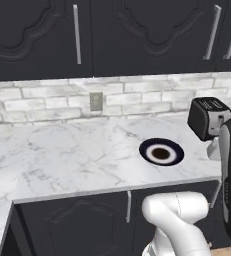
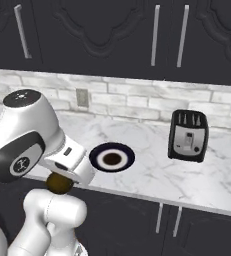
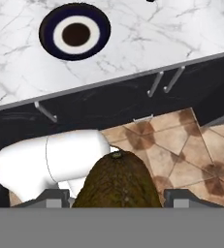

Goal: Pick avocado from the fridge and place it on the plate on the counter.

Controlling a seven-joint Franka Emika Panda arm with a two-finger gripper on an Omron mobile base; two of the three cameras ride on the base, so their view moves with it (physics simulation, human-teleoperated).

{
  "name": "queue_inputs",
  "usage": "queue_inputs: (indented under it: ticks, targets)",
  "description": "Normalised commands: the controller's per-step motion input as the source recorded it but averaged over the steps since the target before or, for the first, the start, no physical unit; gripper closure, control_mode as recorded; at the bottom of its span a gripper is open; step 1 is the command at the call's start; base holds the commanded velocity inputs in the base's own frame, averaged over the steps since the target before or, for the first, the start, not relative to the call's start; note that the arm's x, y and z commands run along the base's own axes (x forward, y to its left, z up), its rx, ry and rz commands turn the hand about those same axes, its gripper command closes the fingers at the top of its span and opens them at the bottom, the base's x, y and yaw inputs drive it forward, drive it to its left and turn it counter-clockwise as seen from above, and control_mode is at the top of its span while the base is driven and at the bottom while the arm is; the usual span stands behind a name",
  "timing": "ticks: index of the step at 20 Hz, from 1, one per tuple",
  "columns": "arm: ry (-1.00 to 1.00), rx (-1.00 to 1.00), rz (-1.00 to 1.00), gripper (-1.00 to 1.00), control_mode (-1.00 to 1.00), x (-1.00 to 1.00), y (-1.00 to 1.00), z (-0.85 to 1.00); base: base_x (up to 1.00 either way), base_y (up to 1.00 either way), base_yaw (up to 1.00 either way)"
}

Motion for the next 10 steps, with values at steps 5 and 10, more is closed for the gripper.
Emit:
queue_inputs:
  ticks: [5,10]
  targets:
    - [0.00,0.00,0.00,1.00,1.00,0.00,0.00,0.00,0.87,-0.08,0.01]
    - [-0.06,0.00,0.00,1.00,-1.00,0.29,0.00,-0.04,0.30,0.00,0.00]
